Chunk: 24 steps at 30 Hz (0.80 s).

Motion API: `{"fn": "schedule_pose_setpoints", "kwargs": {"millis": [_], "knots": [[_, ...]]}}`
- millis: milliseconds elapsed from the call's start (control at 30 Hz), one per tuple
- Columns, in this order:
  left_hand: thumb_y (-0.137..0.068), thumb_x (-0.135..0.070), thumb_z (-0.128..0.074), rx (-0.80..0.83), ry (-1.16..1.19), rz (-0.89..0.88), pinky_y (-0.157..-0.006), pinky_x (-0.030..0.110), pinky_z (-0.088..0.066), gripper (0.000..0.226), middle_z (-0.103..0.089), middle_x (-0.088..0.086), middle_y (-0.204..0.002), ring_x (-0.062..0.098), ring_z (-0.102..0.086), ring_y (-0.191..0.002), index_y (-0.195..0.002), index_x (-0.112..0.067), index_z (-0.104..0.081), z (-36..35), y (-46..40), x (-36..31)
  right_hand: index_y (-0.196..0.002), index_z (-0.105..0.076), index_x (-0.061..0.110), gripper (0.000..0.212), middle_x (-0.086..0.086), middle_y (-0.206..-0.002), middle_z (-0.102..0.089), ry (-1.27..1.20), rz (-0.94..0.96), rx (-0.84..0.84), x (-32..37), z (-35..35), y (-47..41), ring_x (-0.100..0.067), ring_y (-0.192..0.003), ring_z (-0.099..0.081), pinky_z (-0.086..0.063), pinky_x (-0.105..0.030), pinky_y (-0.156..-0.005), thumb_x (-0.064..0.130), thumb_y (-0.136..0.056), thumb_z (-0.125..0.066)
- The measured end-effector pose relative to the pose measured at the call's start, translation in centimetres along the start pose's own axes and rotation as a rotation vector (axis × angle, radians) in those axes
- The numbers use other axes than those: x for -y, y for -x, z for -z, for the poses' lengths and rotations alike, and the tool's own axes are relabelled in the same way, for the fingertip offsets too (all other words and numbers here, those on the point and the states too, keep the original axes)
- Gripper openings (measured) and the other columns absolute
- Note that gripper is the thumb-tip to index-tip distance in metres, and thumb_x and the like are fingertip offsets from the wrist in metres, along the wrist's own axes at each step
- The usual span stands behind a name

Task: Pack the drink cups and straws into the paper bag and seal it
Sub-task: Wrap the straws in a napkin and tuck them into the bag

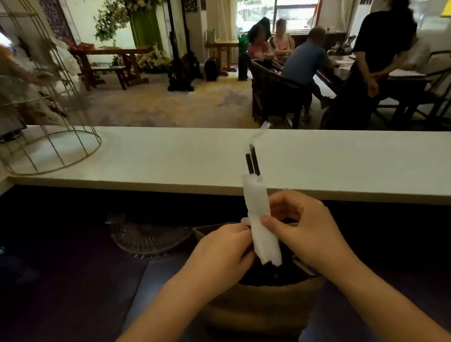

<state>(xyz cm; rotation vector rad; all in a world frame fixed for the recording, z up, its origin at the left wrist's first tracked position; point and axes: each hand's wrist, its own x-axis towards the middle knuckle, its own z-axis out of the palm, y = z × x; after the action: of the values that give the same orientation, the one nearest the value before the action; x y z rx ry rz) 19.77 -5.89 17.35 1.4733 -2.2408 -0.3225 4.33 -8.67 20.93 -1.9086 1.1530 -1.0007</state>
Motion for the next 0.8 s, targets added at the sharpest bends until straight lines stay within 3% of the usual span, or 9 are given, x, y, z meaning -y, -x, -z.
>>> {"fn": "schedule_pose_setpoints", "kwargs": {"millis": [167, 300, 367, 467, 667, 800], "knots": [[-0.084, -0.045, -0.052, 0.191, -0.196, -0.1, -0.092, 0.03, -0.044, 0.048, -0.056, -0.005, -0.127, 0.014, -0.052, -0.111, -0.129, -0.03, -0.046, -0.6, 0.1, 2.1, -0.088, -0.063, 0.027, 0.012, 0.018, -0.085, -0.063, 0.197, -0.078, 0.115, -2.2, -1.7, 0.9, 0.006, -0.082, -0.06, -0.048, -0.008, -0.067, 0.022, -0.079, -0.068], [-0.077, -0.064, -0.047, 0.286, -0.374, -0.081, -0.114, 0.039, -0.02, 0.08, -0.029, -0.001, -0.152, 0.017, -0.025, -0.138, -0.143, -0.027, -0.023, -0.4, 0.6, 3.7, -0.086, -0.06, 0.033, 0.014, 0.019, -0.081, -0.061, 0.338, -0.095, 0.185, -2.6, -1.5, 1.2, 0.006, -0.08, -0.059, -0.048, -0.011, -0.067, 0.024, -0.079, -0.067], [-0.075, -0.07, -0.043, 0.291, -0.396, -0.047, -0.118, 0.039, -0.009, 0.091, -0.015, 0.0, -0.157, 0.015, -0.011, -0.143, -0.146, -0.023, -0.012, -0.1, 1.0, 4.6, -0.086, -0.06, 0.032, 0.011, 0.016, -0.082, -0.062, 0.453, -0.094, 0.241, -2.7, -1.1, 1.3, 0.003, -0.079, -0.059, -0.048, -0.013, -0.068, 0.024, -0.081, -0.065], [-0.073, -0.076, -0.038, 0.281, -0.381, -0.011, -0.117, 0.033, 0.002, 0.099, -0.008, -0.001, -0.158, 0.011, -0.004, -0.144, -0.147, -0.019, -0.004, 0.4, 1.5, 5.6, -0.085, -0.059, 0.029, 0.007, 0.012, -0.083, -0.062, 0.572, -0.115, 0.328, -2.7, -0.8, 1.2, -0.002, -0.08, -0.058, -0.049, -0.017, -0.07, 0.024, -0.082, -0.063], [-0.063, -0.082, -0.031, 0.258, -0.26, 0.02, -0.114, 0.025, -0.001, 0.112, -0.008, -0.001, -0.158, 0.008, -0.005, -0.143, -0.147, -0.016, 0.003, 0.9, 1.5, 6.4, -0.076, -0.053, 0.032, 0.018, 0.011, -0.078, -0.058, 0.679, -0.222, 0.531, -2.8, -1.6, -0.1, -0.008, -0.077, -0.059, -0.044, -0.016, -0.061, 0.018, -0.079, -0.064], [-0.06, -0.081, -0.035, 0.246, -0.198, 0.009, -0.116, 0.026, -0.005, 0.117, -0.009, -0.001, -0.157, 0.009, -0.005, -0.143, -0.145, -0.016, 0.01, 1.0, 1.4, 6.6, -0.083, -0.064, 0.021, 0.013, 0.002, -0.082, -0.065, 0.753, -0.301, 0.681, -3.2, -3.3, -1.0, -0.014, -0.076, -0.059, -0.046, -0.023, -0.06, 0.01, -0.077, -0.061]]}}
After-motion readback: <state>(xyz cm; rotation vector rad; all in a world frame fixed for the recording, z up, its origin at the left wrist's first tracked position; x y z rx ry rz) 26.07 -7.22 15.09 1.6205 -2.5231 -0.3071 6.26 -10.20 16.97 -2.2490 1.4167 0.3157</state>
